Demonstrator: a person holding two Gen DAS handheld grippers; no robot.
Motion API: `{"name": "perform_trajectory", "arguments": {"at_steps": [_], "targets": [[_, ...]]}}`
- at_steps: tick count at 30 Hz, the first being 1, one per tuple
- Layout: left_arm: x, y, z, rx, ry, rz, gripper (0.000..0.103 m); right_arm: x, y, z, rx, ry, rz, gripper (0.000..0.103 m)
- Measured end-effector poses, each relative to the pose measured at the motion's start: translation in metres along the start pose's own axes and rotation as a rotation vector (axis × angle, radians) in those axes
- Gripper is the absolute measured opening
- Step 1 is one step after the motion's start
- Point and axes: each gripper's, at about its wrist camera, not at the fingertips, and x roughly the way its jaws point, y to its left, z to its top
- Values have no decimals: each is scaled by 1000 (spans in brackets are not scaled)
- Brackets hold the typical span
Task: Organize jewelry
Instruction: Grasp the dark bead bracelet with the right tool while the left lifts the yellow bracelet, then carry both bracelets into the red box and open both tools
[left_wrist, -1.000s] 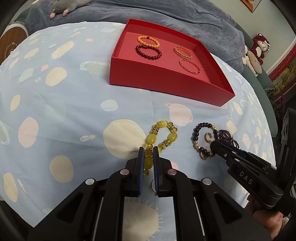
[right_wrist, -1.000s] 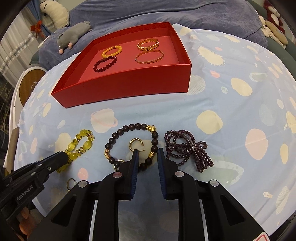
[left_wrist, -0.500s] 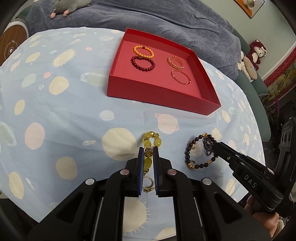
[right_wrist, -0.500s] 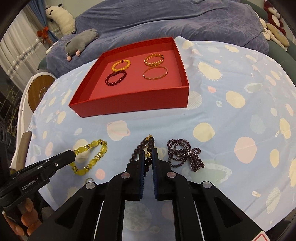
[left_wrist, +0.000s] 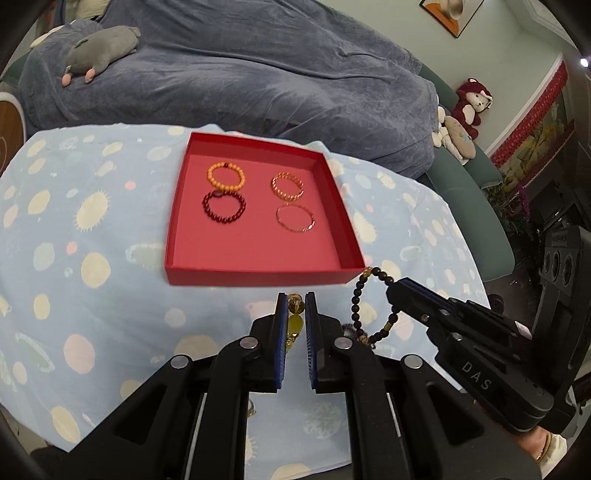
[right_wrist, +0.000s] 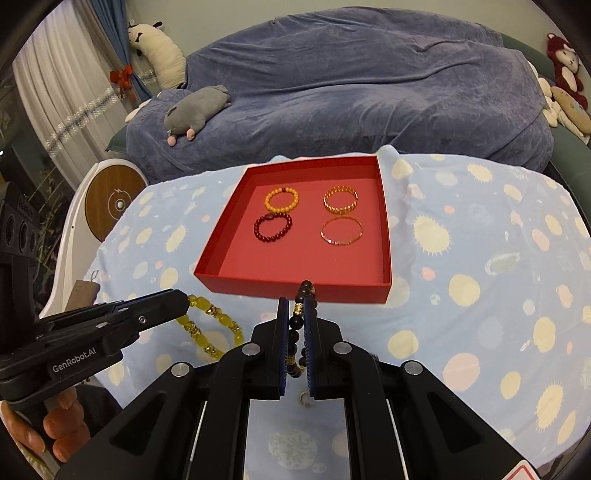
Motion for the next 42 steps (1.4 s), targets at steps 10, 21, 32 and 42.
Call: {"name": "perform_trajectory", "arguments": {"at_steps": [10, 21, 32, 42], "targets": [[32, 21, 75, -90, -55, -144, 9, 56, -6, 61, 76, 5, 77, 7], [121, 83, 43, -94, 85, 85, 9, 142, -41, 30, 145, 169, 9, 7], [118, 88, 41, -11, -3, 254, 14, 144, -37, 28, 79, 121, -105, 36], [89, 65, 36, 27, -64, 286, 34, 99, -30, 23, 80, 54, -89, 44]]}}
